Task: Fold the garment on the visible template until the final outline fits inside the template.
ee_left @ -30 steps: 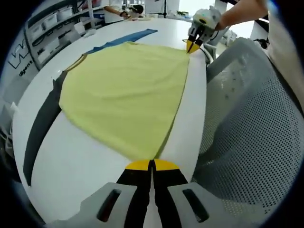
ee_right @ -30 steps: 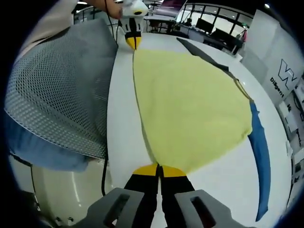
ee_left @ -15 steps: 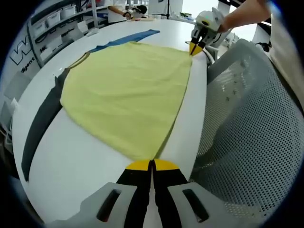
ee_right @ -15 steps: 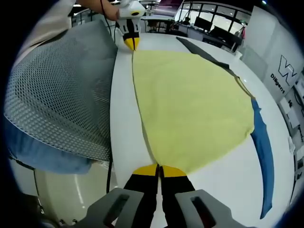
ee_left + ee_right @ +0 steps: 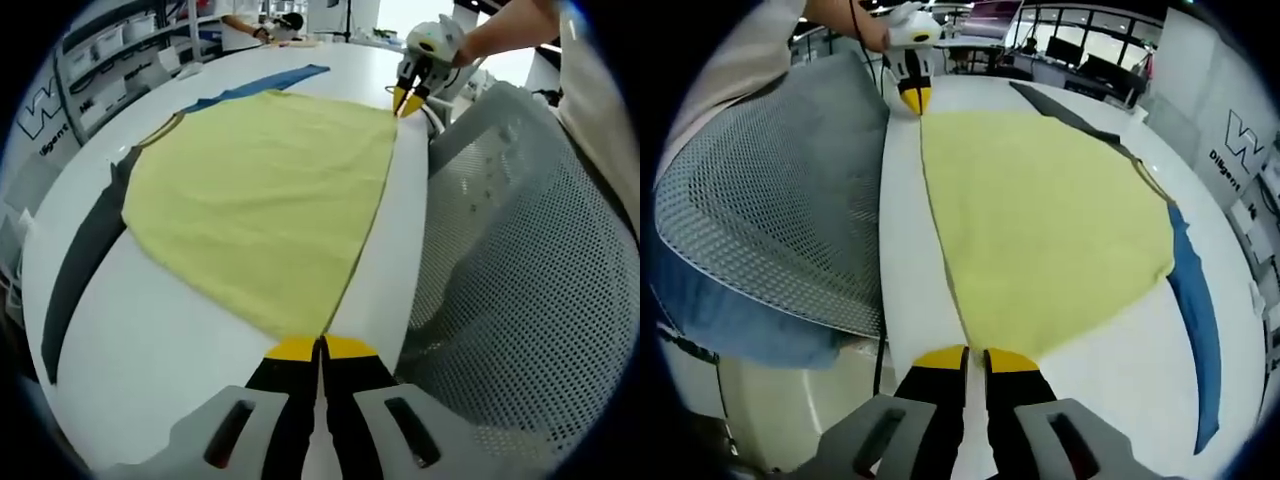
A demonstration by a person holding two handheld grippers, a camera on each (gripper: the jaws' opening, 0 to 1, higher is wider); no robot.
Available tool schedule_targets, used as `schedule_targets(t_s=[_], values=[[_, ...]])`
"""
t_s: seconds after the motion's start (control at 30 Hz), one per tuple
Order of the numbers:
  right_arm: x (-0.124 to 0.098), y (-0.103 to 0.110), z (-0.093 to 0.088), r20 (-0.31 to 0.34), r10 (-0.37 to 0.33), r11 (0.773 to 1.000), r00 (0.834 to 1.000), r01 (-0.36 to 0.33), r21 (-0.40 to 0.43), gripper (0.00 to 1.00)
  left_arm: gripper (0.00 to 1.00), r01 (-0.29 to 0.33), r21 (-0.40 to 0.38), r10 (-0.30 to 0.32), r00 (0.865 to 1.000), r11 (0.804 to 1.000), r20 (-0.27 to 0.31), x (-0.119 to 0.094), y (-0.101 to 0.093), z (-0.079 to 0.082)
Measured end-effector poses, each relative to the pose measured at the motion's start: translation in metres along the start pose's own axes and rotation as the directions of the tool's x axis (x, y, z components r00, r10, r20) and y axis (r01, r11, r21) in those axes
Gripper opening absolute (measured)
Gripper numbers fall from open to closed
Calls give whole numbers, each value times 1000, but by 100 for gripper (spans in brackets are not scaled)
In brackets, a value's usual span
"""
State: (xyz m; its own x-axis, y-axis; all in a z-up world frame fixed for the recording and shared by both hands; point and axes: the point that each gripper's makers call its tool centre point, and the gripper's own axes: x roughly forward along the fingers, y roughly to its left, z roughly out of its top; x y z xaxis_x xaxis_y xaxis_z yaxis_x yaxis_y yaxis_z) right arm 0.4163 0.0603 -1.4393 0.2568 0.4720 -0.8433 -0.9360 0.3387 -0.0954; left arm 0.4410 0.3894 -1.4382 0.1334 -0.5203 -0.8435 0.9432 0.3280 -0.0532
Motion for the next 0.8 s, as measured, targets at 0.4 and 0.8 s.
schedule_targets(t_s=[0.4, 0.8], values=[[-6, -15, 2, 40, -24, 995, 999, 20, 94, 4, 5, -16, -25, 17, 999, 1000, 49, -11, 10, 8], [-15, -43, 1, 85, -94, 963, 992, 69, 259, 8, 13, -60, -135, 76, 991, 989, 111, -22, 39, 8]])
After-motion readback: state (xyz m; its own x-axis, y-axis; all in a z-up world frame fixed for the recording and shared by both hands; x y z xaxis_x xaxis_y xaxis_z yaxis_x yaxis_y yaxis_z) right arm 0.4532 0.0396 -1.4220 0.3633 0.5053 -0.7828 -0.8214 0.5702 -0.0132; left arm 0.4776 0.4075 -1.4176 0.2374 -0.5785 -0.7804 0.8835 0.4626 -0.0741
